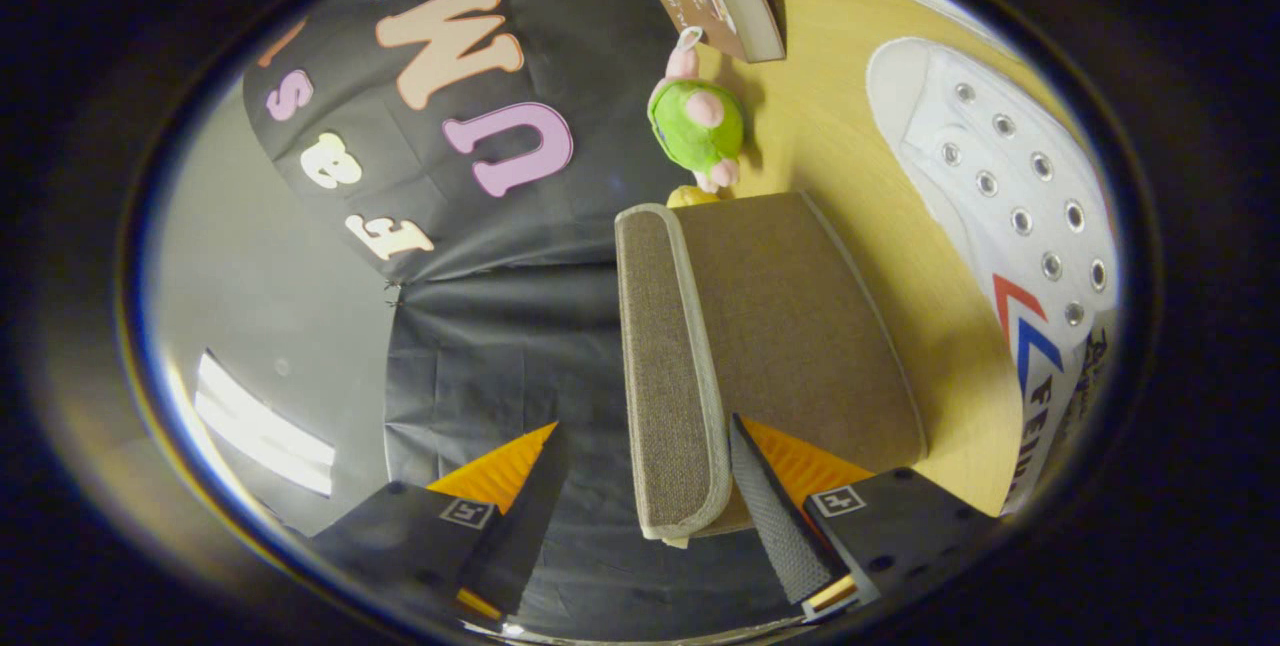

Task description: Open the storage box then place both shoes into the box .Put the left shoe in first, then the right shoe, with the right side of both shoes facing outward in a uniform manner.

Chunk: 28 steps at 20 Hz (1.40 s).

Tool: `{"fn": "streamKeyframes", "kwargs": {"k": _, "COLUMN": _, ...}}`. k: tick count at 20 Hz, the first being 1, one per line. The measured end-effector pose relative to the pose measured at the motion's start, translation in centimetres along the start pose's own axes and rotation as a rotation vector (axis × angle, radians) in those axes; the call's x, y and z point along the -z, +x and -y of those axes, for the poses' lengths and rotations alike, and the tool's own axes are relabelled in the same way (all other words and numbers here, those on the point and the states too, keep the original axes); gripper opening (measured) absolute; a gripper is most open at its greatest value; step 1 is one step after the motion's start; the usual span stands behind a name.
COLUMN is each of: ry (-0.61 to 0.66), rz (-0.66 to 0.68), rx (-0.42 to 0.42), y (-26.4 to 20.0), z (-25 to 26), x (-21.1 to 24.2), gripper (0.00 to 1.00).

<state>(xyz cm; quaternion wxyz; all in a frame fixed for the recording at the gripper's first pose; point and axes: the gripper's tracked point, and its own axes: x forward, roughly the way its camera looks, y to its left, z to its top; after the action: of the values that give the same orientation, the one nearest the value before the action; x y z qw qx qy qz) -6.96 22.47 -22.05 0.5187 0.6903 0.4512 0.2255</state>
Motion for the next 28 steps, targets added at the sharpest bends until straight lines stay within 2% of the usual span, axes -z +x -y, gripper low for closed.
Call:
{"fn": "streamKeyframes", "kwargs": {"k": 5, "ry": 0.004, "rz": -0.002, "rx": -0.098, "y": -0.6, "z": -3.9, "x": 0.7, "gripper": 0.8}}
{"fn": "streamKeyframes", "kwargs": {"k": 6, "ry": -0.006, "rz": -0.011, "rx": -0.109, "y": -0.6, "z": -4.5, "x": 1.1, "gripper": 0.8}}
{"fn": "streamKeyframes", "kwargs": {"k": 11, "ry": -0.081, "rz": -0.054, "rx": -0.076, "y": 0.1, "z": -5.2, "x": 2.9, "gripper": 0.45}}
{"fn": "streamKeyframes", "kwargs": {"k": 13, "ry": -0.143, "rz": 0.045, "rx": 0.032, "y": 0.9, "z": -3.3, "x": 1.7, "gripper": 0.31}}
{"fn": "streamKeyframes", "kwargs": {"k": 14, "ry": -0.146, "rz": 0.056, "rx": 0.049, "y": 0.7, "z": -3.2, "x": 0.2, "gripper": 0.25}}
{"fn": "streamKeyframes", "kwargs": {"k": 16, "ry": -0.132, "rz": 0.033, "rx": 0.016, "y": 0.0, "z": -4.3, "x": 1.4, "gripper": 0.11}}
{"fn": "streamKeyframes", "kwargs": {"k": 23, "ry": -0.342, "rz": -0.039, "rx": -0.028, "y": 1.7, "z": -9.5, "x": 4.9, "gripper": 0.11}}
{"fn": "streamKeyframes", "kwargs": {"k": 24, "ry": -0.39, "rz": -0.023, "rx": 0.013, "y": 0.7, "z": -9.4, "x": 4.2, "gripper": 0.07}}
{"fn": "streamKeyframes", "kwargs": {"k": 25, "ry": -0.41, "rz": -0.021, "rx": 0.018, "y": -0.4, "z": -9.6, "x": 3.5, "gripper": 0.04}}
{"fn": "streamKeyframes", "kwargs": {"k": 26, "ry": -0.403, "rz": -0.036, "rx": 0.002, "y": 1.8, "z": -10.0, "x": 4.8, "gripper": 0.03}}
{"fn": "streamKeyframes", "kwargs": {"k": 28, "ry": -0.412, "rz": -0.057, "rx": 0.005, "y": 2.9, "z": -10.8, "x": 6.1, "gripper": 0.03}}
